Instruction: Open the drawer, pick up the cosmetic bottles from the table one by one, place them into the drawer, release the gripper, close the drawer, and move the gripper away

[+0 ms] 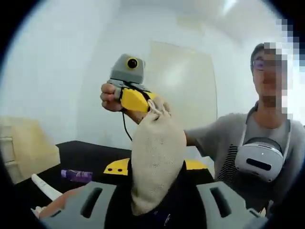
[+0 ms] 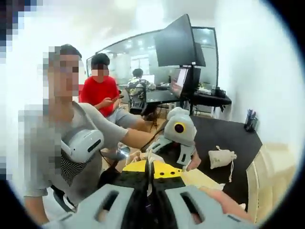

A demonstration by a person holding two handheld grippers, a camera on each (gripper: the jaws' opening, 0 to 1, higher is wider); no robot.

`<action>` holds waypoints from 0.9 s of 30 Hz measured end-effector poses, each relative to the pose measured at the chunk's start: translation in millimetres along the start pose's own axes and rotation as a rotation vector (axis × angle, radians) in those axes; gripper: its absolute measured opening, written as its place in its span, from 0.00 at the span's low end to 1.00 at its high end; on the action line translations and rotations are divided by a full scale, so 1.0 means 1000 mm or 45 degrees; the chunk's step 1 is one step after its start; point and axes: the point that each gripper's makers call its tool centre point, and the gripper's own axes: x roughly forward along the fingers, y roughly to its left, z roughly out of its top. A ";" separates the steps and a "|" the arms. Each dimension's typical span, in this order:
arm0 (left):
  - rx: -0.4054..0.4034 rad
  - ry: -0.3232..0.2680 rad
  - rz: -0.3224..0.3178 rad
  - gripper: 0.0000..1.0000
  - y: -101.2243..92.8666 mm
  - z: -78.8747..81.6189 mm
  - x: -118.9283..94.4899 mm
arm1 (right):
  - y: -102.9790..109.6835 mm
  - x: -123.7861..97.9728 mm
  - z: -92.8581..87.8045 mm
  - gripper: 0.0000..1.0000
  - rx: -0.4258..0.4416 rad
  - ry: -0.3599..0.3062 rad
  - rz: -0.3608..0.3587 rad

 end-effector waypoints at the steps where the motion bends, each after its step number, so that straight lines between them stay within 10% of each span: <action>1: -0.013 -0.003 0.006 0.35 0.003 -0.001 -0.001 | -0.003 0.000 -0.002 0.00 0.004 -0.007 -0.004; 10: -0.018 -0.110 0.268 0.31 0.041 0.007 -0.019 | -0.062 -0.025 0.016 0.04 0.024 -0.259 -0.300; 18: -0.023 -0.316 0.613 0.30 0.078 0.028 -0.062 | -0.110 -0.087 0.058 0.17 0.118 -0.682 -0.717; 27: 0.043 -0.348 0.912 0.31 0.106 0.029 -0.092 | -0.126 -0.078 0.045 0.35 0.092 -0.579 -1.037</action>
